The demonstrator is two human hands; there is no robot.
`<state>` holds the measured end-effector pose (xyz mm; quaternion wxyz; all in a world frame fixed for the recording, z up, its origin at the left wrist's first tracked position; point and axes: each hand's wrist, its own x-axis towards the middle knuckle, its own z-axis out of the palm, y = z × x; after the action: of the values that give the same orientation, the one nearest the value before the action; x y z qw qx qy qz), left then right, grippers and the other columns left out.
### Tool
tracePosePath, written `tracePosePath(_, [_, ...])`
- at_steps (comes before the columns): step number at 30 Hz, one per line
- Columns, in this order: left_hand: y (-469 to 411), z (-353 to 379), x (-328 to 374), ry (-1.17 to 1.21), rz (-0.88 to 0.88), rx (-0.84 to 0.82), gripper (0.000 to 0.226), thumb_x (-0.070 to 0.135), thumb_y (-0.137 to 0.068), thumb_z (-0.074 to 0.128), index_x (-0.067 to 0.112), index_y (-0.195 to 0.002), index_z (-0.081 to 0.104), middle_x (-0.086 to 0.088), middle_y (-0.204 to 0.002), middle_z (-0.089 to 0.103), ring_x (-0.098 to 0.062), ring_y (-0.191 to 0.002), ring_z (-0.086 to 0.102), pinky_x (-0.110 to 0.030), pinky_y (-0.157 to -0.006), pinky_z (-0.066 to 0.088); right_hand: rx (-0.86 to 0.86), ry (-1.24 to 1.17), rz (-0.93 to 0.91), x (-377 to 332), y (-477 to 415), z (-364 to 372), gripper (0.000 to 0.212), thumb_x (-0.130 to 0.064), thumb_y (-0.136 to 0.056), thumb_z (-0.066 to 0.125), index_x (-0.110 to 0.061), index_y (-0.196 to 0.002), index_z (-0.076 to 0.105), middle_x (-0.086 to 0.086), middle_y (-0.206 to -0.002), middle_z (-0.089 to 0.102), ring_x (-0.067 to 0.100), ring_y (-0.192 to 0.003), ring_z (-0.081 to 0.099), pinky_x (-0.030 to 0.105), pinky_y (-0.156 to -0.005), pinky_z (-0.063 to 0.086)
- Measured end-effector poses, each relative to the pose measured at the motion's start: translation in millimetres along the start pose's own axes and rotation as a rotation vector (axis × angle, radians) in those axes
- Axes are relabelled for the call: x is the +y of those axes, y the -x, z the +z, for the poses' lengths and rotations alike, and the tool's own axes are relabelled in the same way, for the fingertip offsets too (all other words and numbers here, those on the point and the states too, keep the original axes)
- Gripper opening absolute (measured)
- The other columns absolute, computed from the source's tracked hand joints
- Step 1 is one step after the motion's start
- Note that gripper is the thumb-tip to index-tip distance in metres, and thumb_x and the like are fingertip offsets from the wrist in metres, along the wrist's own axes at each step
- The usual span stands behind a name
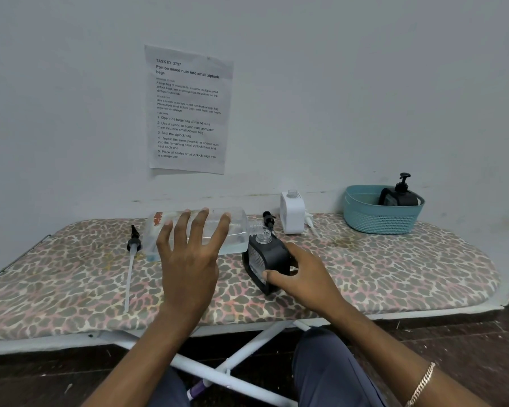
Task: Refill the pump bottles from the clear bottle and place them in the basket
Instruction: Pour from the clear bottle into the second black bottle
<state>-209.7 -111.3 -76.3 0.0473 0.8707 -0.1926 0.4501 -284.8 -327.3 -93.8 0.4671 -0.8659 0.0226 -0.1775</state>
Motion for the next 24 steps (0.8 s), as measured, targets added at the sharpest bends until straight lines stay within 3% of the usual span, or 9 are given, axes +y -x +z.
tracePosePath(5, [0.4,0.6,-0.5,-0.007,0.006,0.003,0.088,-0.016,-0.069,0.068,0.024,-0.147,0.060,-0.015,-0.146,0.059,-0.043,-0.140,0.050,-0.062,-0.115,0.028,-0.001,-0.004,-0.001,0.1,0.2,-0.1,0.037,-0.035,-0.082,0.080,-0.033,-0.117,0.067,-0.018,-0.101,0.074,-0.005,-0.093,0.066,0.013,-0.075,0.049])
tracePosePath(12, [0.4,0.4,-0.8,-0.014,0.012,0.004,0.088,-0.016,-0.069,0.068,0.024,-0.147,0.060,-0.016,-0.146,0.059,-0.043,-0.139,0.050,-0.062,-0.114,0.029,0.000,-0.005,-0.001,-0.4,0.7,-0.4,0.036,-0.032,-0.083,0.080,-0.031,-0.117,0.067,-0.019,-0.100,0.073,-0.008,-0.091,0.065,0.004,-0.070,0.045])
tracePosePath(24, [-0.4,0.5,-0.5,-0.025,0.016,0.004,0.086,-0.015,-0.071,0.067,0.024,-0.147,0.060,-0.015,-0.147,0.059,-0.042,-0.140,0.050,-0.061,-0.114,0.028,-0.004,-0.003,-0.005,-1.1,0.8,-0.8,0.037,-0.031,-0.084,0.080,-0.032,-0.118,0.067,-0.021,-0.100,0.073,-0.010,-0.092,0.064,0.004,-0.070,0.046])
